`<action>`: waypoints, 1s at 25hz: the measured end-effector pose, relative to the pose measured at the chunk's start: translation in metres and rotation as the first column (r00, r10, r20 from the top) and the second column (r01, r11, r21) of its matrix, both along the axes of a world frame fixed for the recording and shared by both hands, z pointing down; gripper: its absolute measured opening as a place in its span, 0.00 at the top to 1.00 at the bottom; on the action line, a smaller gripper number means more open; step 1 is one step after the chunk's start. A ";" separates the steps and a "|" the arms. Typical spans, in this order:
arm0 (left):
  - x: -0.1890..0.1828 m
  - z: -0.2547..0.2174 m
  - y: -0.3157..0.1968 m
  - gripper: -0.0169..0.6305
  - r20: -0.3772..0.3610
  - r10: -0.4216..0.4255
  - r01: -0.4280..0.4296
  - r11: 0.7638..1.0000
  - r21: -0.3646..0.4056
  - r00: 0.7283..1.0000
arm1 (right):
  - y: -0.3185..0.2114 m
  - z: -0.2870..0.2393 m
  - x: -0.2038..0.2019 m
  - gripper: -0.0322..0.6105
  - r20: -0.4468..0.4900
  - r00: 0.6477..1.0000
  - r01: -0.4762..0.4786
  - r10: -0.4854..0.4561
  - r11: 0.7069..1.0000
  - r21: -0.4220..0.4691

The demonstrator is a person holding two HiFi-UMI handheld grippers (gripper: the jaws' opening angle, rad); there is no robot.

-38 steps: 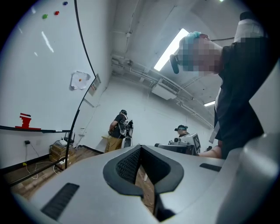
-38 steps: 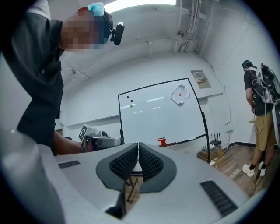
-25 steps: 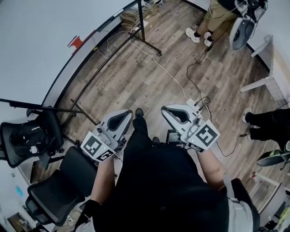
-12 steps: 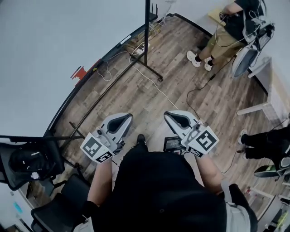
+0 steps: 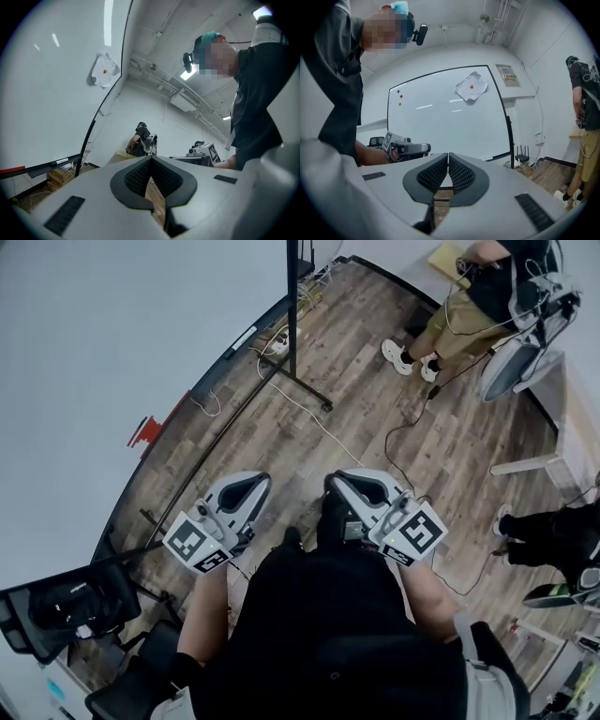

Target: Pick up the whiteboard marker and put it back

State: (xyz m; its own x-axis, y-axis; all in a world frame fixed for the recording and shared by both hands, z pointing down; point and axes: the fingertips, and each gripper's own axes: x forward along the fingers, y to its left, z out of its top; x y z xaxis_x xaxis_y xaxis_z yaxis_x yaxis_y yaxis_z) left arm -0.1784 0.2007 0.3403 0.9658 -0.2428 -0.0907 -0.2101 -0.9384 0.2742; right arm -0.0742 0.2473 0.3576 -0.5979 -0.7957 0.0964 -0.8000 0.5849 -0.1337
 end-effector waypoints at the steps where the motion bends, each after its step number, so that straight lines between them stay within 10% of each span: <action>1: 0.005 0.003 -0.012 0.95 0.011 -0.010 0.010 1.000 -0.006 1.000 | -0.012 0.000 0.005 0.92 0.002 1.000 0.010 -0.010 1.000 0.005; 14: 0.119 -0.025 -0.143 0.95 0.116 -0.164 0.159 0.986 0.049 0.980 | -0.161 -0.027 0.121 0.92 0.000 0.975 0.224 -0.224 0.971 0.081; 25: 0.137 -0.016 -0.209 0.95 0.209 -0.249 0.236 0.968 0.084 0.946 | -0.229 0.001 0.149 0.92 0.044 0.954 0.297 -0.298 0.954 0.029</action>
State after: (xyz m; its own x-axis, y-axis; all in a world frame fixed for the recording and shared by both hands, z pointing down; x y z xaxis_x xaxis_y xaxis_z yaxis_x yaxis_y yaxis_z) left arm -0.0414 -0.0086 0.3241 0.8764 -0.4726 0.0927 -0.4815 -0.8644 0.1448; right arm 0.0751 0.0179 0.3587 -0.8113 -0.5828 0.0470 -0.5825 0.7985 -0.1519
